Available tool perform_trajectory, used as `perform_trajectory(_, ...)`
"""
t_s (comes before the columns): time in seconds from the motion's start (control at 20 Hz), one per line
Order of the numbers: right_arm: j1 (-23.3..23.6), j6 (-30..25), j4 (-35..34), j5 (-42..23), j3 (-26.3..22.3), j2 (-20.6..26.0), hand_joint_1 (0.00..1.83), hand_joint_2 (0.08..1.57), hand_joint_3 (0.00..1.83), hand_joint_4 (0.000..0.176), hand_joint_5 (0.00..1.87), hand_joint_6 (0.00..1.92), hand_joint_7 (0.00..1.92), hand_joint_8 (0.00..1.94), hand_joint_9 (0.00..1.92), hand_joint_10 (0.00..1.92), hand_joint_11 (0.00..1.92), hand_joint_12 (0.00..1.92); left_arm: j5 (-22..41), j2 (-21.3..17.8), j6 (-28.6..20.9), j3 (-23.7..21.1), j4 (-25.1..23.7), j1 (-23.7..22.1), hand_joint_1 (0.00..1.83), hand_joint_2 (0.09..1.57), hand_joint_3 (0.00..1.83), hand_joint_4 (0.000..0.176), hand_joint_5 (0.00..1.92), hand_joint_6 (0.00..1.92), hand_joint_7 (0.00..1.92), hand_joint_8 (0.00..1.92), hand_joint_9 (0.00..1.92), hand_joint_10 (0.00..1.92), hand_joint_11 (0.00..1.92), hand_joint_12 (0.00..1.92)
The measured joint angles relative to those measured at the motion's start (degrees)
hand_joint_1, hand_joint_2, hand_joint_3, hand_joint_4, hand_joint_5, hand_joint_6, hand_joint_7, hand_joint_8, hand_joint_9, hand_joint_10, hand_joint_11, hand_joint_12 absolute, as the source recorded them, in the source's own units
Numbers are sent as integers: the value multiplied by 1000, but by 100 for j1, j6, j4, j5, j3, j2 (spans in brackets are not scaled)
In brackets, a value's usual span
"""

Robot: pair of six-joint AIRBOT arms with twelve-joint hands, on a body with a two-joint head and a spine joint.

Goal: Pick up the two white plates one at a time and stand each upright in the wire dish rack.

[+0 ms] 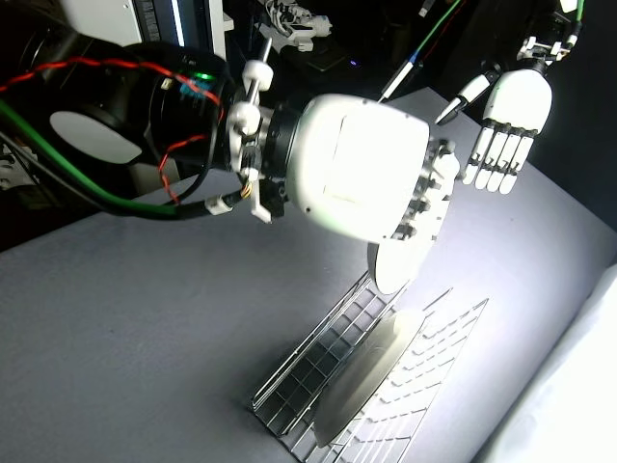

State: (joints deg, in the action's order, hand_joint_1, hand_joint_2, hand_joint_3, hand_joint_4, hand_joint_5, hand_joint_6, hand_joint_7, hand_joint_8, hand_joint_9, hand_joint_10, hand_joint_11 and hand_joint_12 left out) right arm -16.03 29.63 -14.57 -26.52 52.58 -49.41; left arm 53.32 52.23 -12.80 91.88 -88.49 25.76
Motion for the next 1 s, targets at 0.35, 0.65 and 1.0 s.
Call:
perform_trajectory(0.35, -249, -46, -37, 225, 529, -50, 1490, 1112, 0, 0, 853, 1084, 969, 889, 933, 1048, 836, 1550, -4, 125, -15, 83, -87, -68, 0, 1101, 0, 0, 45, 4, 42, 6, 27, 6, 29, 18)
perform_trajectory(0.65, -498, -57, 13, 181, 758, -140, 1489, 1118, 1, 0, 845, 1107, 953, 914, 910, 1068, 828, 1553, -7, 125, -15, 42, -153, -66, 0, 1097, 0, 0, 68, 9, 57, 9, 43, 10, 50, 30)
perform_trajectory(1.0, -715, -15, 348, 146, 933, -184, 1226, 1150, 0, 0, 493, 124, 495, 51, 425, 172, 33, 1149, 7, 160, 22, 37, -197, -66, 0, 1093, 0, 0, 24, 1, 18, 3, 5, 1, 20, 21)
